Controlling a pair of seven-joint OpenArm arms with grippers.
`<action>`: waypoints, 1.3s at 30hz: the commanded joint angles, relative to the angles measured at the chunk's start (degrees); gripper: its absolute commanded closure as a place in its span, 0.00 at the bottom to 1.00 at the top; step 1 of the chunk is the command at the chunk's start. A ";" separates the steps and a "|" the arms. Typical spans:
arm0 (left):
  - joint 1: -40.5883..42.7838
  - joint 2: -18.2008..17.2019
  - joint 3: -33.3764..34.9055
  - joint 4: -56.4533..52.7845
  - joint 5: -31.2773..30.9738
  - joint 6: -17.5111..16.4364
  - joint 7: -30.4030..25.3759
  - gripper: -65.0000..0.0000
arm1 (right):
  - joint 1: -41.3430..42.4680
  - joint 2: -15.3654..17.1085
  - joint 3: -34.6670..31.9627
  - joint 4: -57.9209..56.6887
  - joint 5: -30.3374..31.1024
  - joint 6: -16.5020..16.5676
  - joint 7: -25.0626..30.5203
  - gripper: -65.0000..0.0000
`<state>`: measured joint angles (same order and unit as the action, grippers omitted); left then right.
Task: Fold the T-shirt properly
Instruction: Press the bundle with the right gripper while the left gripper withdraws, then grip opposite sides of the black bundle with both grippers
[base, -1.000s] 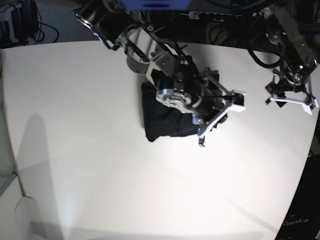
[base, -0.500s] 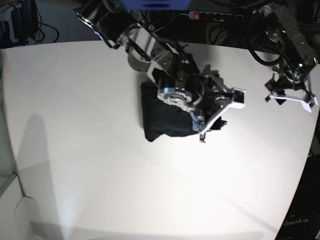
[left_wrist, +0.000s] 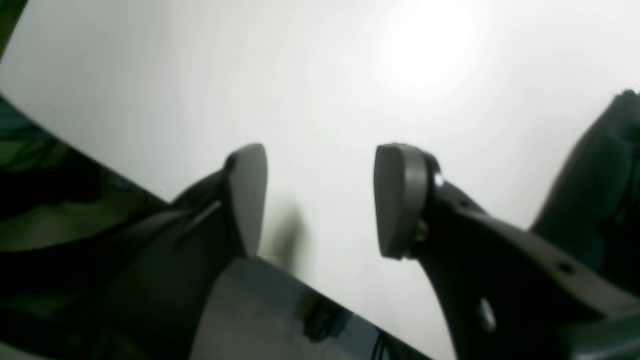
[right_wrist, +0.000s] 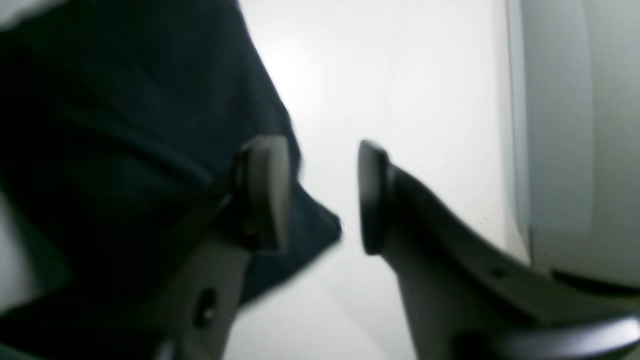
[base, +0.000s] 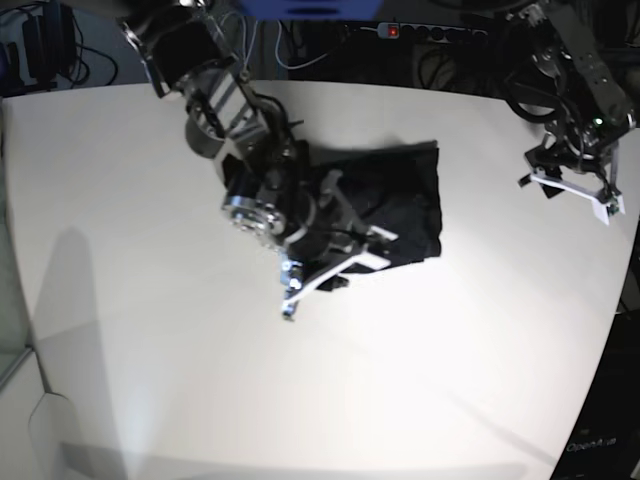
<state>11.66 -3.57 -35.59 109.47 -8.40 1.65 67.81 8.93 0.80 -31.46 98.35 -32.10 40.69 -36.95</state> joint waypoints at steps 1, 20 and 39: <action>-0.28 -0.43 -0.05 0.73 -0.17 -0.82 -0.87 0.49 | 1.23 0.65 1.79 1.39 0.32 -0.69 1.04 0.82; 4.03 -3.94 17.79 -4.11 -0.08 -4.60 -0.78 0.49 | -8.71 1.18 19.90 -4.41 0.49 -0.69 11.67 1.00; -10.65 0.10 22.36 -19.58 -0.17 -4.60 -6.58 0.49 | -20.49 -5.59 19.64 -6.96 0.23 -0.69 13.78 1.00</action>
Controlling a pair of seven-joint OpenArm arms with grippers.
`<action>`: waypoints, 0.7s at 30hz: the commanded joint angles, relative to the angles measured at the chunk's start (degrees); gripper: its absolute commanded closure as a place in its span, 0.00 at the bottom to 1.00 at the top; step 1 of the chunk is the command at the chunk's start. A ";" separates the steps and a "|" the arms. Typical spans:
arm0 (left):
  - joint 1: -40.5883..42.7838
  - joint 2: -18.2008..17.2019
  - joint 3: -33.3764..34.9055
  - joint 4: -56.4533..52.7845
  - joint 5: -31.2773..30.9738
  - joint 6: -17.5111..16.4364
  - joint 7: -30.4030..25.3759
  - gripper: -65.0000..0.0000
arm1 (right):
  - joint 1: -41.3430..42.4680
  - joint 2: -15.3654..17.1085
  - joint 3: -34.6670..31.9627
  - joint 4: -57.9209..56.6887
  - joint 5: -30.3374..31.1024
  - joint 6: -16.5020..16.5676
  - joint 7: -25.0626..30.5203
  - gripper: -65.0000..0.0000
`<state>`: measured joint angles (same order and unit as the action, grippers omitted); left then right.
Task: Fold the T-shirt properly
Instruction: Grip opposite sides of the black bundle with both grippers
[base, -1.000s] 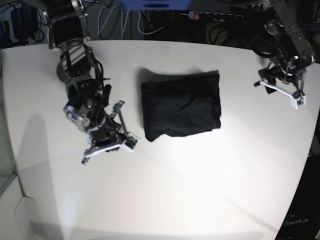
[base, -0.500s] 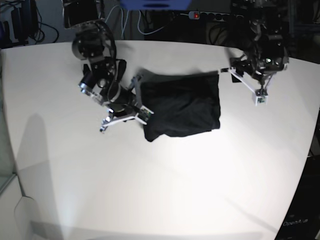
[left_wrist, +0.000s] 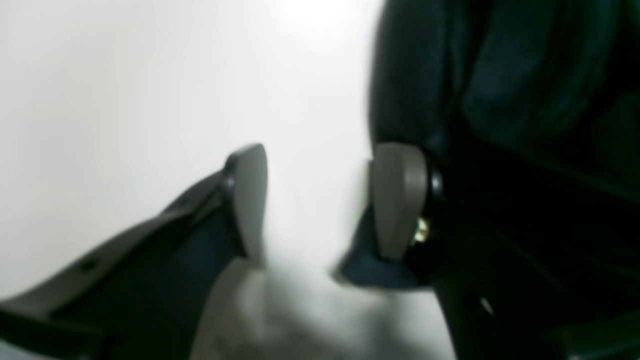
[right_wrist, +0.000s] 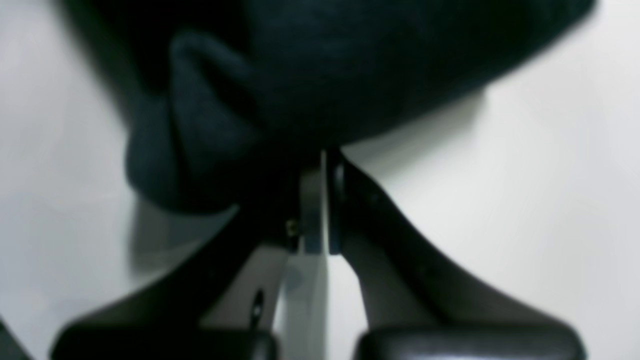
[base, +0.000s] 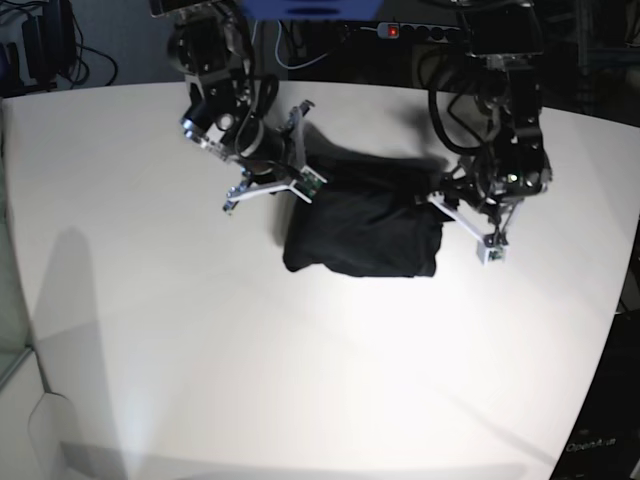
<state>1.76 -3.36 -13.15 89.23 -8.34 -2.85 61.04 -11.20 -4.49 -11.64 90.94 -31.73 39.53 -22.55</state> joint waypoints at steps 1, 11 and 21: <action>-1.80 -0.12 -0.08 -0.75 -0.23 -0.09 -1.56 0.49 | -1.15 -0.65 -0.19 0.89 -0.05 0.47 -0.62 1.00; -7.08 1.73 -5.27 7.08 -0.58 -0.09 -5.43 0.49 | -5.11 -1.27 -3.70 4.67 -0.14 0.47 -0.62 1.00; 4.26 -0.47 -12.48 19.65 -0.67 -0.71 -0.51 0.49 | -1.24 2.16 3.95 9.15 0.03 0.47 -0.62 1.00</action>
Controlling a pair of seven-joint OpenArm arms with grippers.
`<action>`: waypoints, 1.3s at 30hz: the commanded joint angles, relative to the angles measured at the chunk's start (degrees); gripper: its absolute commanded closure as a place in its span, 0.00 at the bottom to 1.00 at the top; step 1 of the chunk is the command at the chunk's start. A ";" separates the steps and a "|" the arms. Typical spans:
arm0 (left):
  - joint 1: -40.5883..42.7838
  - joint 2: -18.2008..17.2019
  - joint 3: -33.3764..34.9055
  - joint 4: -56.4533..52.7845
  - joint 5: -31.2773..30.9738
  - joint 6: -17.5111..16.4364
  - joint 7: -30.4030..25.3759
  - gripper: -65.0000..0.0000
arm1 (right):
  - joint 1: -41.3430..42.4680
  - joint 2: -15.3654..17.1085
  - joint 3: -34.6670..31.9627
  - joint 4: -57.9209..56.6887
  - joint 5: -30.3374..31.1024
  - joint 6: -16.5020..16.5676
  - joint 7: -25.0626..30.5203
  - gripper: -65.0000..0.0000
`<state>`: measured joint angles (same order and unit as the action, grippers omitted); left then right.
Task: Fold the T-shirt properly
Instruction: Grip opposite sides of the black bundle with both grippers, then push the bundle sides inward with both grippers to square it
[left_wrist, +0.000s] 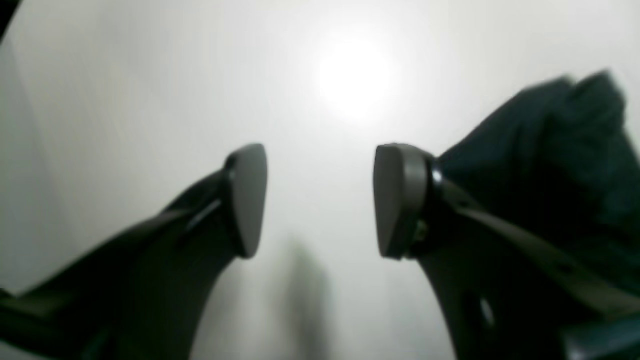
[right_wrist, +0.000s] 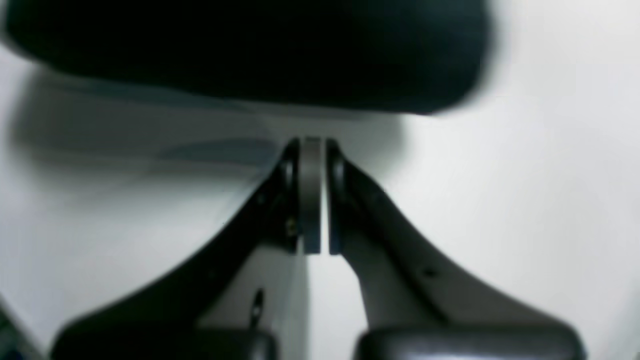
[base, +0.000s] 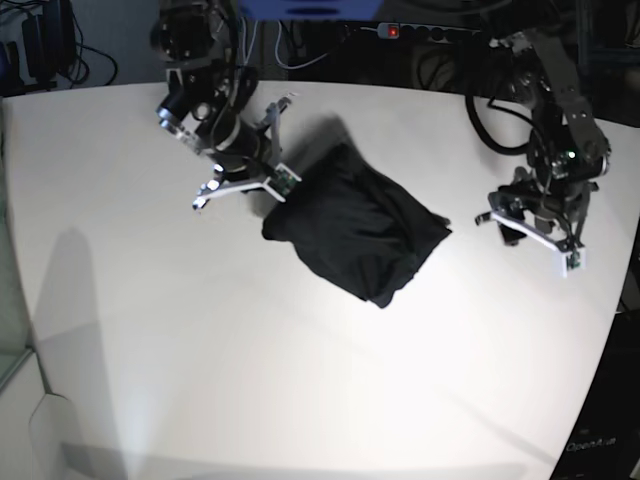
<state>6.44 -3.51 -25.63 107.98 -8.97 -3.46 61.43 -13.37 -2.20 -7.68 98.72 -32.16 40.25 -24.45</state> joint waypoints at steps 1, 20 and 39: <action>1.08 -0.32 0.00 0.63 -0.04 -0.10 -1.34 0.49 | 1.45 0.48 0.87 1.72 0.47 -0.25 1.28 1.00; -4.55 5.40 8.44 -21.43 0.40 0.52 -12.15 0.49 | 11.12 1.80 2.98 -3.38 0.56 -0.25 1.28 1.00; -27.32 12.51 16.88 -49.57 0.05 0.61 -27.19 0.49 | -5.14 0.39 -5.55 5.68 0.29 -0.25 1.19 1.00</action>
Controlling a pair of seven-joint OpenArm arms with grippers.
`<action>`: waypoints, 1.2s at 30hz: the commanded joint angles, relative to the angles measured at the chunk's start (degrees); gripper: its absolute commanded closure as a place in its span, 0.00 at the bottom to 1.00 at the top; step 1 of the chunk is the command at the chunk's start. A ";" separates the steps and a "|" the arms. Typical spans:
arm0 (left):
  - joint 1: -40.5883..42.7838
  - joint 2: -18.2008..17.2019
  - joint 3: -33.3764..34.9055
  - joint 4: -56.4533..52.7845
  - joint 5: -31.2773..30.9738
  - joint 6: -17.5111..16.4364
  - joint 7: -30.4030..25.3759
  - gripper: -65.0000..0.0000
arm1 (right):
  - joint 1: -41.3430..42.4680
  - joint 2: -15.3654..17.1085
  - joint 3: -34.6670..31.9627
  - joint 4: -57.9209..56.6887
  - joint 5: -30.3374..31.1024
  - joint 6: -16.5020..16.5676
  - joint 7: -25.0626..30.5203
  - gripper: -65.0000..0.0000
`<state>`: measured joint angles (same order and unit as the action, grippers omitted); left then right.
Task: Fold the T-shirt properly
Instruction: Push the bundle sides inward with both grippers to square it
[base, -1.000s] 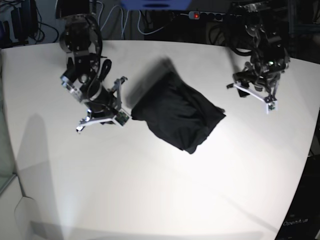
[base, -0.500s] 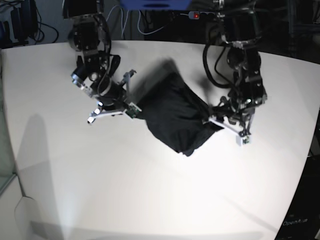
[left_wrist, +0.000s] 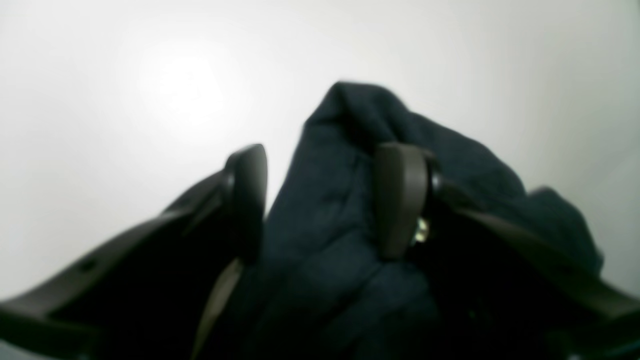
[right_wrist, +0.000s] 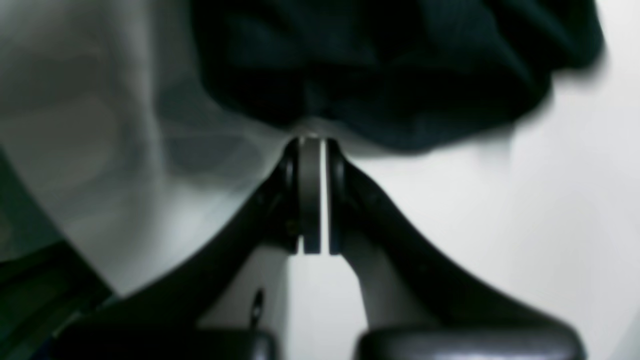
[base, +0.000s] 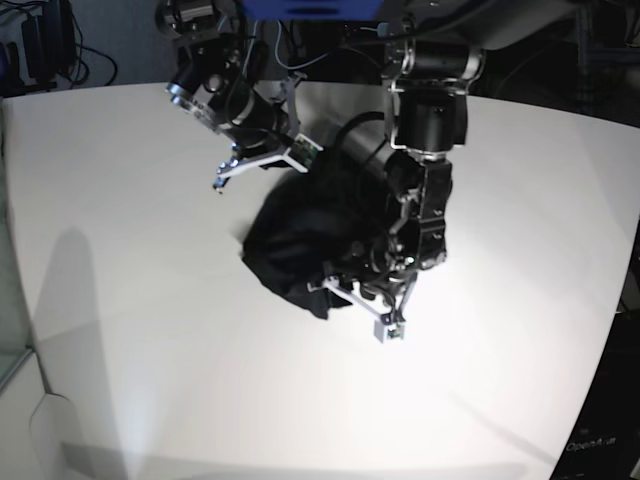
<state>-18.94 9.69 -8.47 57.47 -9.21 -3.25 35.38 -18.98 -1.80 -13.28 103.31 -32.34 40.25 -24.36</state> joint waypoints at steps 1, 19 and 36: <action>-2.03 -0.69 -0.28 1.12 0.29 0.39 -1.13 0.49 | 0.57 0.09 0.49 1.09 0.38 -0.25 1.02 1.00; 20.21 -4.02 -9.95 24.86 0.20 -0.05 11.53 0.49 | 6.37 2.29 4.79 -4.71 0.65 -0.25 1.19 1.00; 31.64 -3.06 3.15 29.34 0.47 0.30 12.84 0.49 | 12.35 8.53 12.62 -6.38 0.65 -0.25 1.19 1.00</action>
<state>11.16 7.07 -5.02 87.85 -9.93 -4.62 40.88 -7.33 6.59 -0.91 95.59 -32.03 40.25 -23.90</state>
